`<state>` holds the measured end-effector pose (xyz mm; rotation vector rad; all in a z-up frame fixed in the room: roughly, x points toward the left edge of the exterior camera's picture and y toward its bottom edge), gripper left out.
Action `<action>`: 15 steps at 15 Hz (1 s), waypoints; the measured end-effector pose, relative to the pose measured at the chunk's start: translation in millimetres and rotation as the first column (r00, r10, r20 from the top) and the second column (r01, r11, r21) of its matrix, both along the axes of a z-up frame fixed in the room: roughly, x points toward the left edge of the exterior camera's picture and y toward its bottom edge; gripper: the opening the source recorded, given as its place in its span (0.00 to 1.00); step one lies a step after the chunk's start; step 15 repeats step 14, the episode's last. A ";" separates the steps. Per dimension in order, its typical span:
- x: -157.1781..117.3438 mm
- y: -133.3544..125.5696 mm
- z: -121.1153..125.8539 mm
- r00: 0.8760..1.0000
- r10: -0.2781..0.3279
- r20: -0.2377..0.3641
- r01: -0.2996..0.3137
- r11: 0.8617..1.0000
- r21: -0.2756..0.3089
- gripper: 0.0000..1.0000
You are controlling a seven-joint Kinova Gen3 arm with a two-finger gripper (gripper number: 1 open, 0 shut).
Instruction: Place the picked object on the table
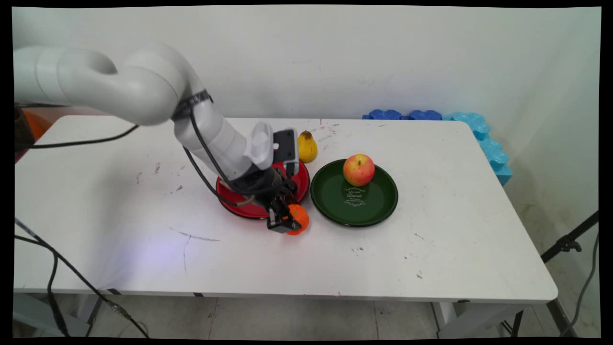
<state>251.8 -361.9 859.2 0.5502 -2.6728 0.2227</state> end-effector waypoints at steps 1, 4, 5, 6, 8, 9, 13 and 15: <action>-0.7 -1.1 -7.5 1.000 -0.002 -0.002 0.002 1.000 -0.002 0.00; -2.4 -5.2 -25.4 1.000 -0.006 -0.010 0.005 1.000 -0.009 0.00; -3.0 -6.6 -31.5 1.000 -0.007 -0.013 0.007 1.000 -0.011 0.00; -3.6 -7.6 -36.3 1.000 -0.009 -0.016 0.008 1.000 -0.014 0.00; -5.1 -9.2 -43.1 1.000 -0.012 -0.023 0.011 1.000 -0.018 0.00; -6.4 -10.2 -46.9 0.999 -0.014 -0.029 0.014 1.000 -0.021 0.00; -10.9 -10.6 -55.4 0.999 -0.024 -0.047 0.023 0.999 -0.028 1.00; -11.9 -10.4 -55.2 0.998 -0.026 -0.051 0.025 0.999 -0.029 1.00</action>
